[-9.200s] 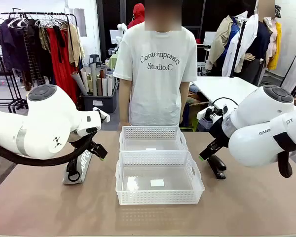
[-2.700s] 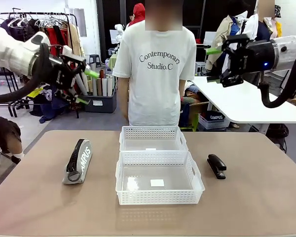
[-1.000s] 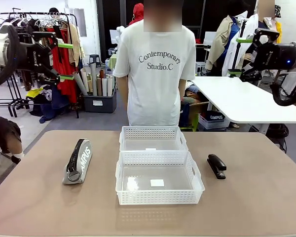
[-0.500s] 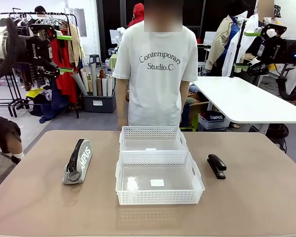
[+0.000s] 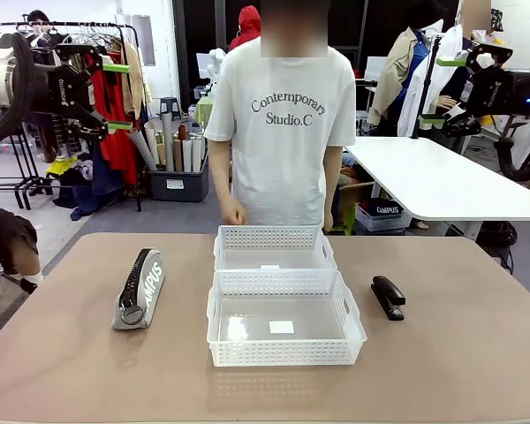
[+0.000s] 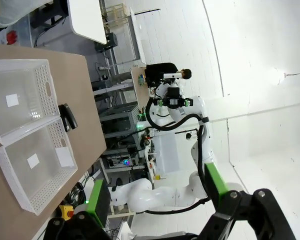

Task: Distribute items into two baskets.
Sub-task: Pick up the Pencil pouch that the person points to.

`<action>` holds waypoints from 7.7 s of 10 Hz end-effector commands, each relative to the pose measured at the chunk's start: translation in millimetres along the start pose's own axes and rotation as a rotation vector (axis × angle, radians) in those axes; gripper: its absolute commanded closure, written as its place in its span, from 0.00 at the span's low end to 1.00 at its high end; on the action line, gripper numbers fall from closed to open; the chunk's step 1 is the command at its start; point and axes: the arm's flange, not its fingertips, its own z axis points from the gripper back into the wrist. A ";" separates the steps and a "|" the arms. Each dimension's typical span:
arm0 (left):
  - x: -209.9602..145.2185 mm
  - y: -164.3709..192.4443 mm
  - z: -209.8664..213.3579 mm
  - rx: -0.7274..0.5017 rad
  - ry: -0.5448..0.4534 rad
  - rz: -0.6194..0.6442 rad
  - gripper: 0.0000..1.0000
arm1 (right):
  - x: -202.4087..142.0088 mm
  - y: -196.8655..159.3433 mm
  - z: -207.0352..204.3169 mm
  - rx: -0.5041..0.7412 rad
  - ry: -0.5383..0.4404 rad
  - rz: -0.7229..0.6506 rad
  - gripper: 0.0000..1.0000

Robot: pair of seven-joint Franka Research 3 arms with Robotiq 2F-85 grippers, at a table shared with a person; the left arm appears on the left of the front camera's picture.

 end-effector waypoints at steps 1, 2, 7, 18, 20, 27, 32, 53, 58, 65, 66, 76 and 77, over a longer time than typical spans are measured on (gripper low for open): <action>-0.8 -1.8 0.6 0.000 -0.001 -0.003 0.00 | 0.1 1.3 0.2 0.002 -0.001 0.004 0.00; -0.8 -1.8 0.6 0.000 -0.001 -0.003 0.00 | 0.1 1.3 0.2 0.002 -0.001 0.004 0.00; -0.8 -1.8 0.6 0.000 -0.001 -0.003 0.00 | 0.1 1.3 0.2 0.002 -0.001 0.004 0.00; 4.2 -5.9 2.3 0.081 0.026 -0.016 0.00 | 0.1 1.3 0.2 0.002 -0.001 0.004 0.00; -2.8 -12.1 -6.6 0.359 0.101 -0.139 0.00 | 0.1 1.3 0.2 0.002 -0.001 0.004 0.00; -33.4 9.9 -62.9 0.981 0.309 -0.389 0.00 | 0.1 1.3 0.2 0.002 -0.001 0.004 0.00; -37.8 30.6 -79.7 0.980 0.340 -0.378 0.00 | 0.1 1.3 0.2 0.002 -0.001 0.004 0.00; -61.5 139.1 -150.8 1.518 0.125 -0.307 0.00 | 0.1 1.3 0.2 0.002 -0.001 0.004 0.00; -45.6 183.3 -155.5 1.511 0.134 -0.198 0.00 | 0.1 1.3 0.2 0.002 -0.001 0.004 0.00; -36.3 206.1 -144.8 1.503 0.126 -0.139 0.60 | 0.1 1.3 0.2 0.002 -0.001 0.004 0.00; -38.1 205.6 -145.0 1.499 0.122 -0.136 0.80 | 0.1 1.3 0.2 0.002 -0.001 0.004 0.00; -33.5 154.1 -129.4 1.482 0.093 -0.120 1.00 | 0.1 1.3 0.2 0.002 -0.001 0.004 0.00; -31.8 134.4 -126.0 1.491 0.084 -0.130 1.00 | 0.1 1.3 0.2 0.002 -0.001 0.004 0.00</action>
